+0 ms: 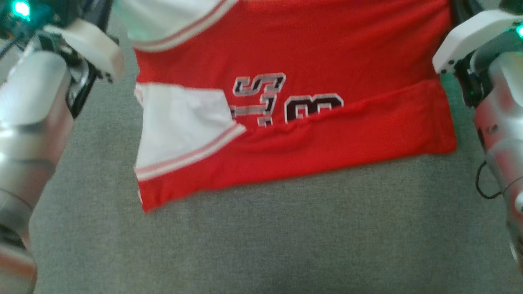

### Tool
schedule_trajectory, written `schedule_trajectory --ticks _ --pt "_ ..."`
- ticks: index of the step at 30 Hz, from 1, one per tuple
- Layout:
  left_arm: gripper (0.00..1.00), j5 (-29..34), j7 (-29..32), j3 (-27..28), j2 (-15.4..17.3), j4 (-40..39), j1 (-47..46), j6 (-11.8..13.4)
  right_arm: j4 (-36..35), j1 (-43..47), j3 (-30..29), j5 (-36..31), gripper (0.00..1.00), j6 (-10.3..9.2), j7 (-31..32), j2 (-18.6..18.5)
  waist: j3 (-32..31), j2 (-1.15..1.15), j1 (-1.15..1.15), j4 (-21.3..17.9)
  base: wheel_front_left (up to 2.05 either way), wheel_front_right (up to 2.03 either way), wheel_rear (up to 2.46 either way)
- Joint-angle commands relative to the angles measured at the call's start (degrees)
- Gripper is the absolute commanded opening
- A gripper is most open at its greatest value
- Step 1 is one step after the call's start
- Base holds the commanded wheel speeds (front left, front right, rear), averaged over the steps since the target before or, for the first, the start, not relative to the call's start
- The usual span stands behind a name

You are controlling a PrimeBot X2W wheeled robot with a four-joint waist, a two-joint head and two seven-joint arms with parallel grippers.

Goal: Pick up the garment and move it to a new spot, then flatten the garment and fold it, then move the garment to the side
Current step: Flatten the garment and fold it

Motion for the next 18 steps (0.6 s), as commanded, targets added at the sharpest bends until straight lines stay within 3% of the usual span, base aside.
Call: schedule_trajectory --ticks 1,6,12,18 --pt "0.00 0.3 -0.9 2.4 2.3 0.0 -3.5 0.6 -1.5 -1.6 0.4 0.4 0.00 0.19 -1.0 0.5 0.1 0.00 0.00 -0.2 0.00 0.00 0.00" --pt "0.00 1.0 -3.2 2.9 0.5 3.0 -4.6 0.7 -0.2 -1.5 1.7 1.4 0.00 0.19 -2.7 0.7 -0.7 0.00 0.00 -0.1 0.00 0.00 0.00" --pt "0.00 -0.8 -3.1 1.4 -1.0 6.1 -0.6 -1.8 -0.3 2.1 4.2 5.6 0.00 0.19 -2.1 0.4 -3.7 0.00 0.00 1.0 0.00 0.00 0.00" --pt "0.00 -5.8 0.5 -2.3 -0.5 2.2 5.5 -2.4 -2.7 7.8 8.4 11.1 0.00 0.19 0.7 -2.6 -7.9 0.00 0.00 2.6 0.00 0.00 0.00"
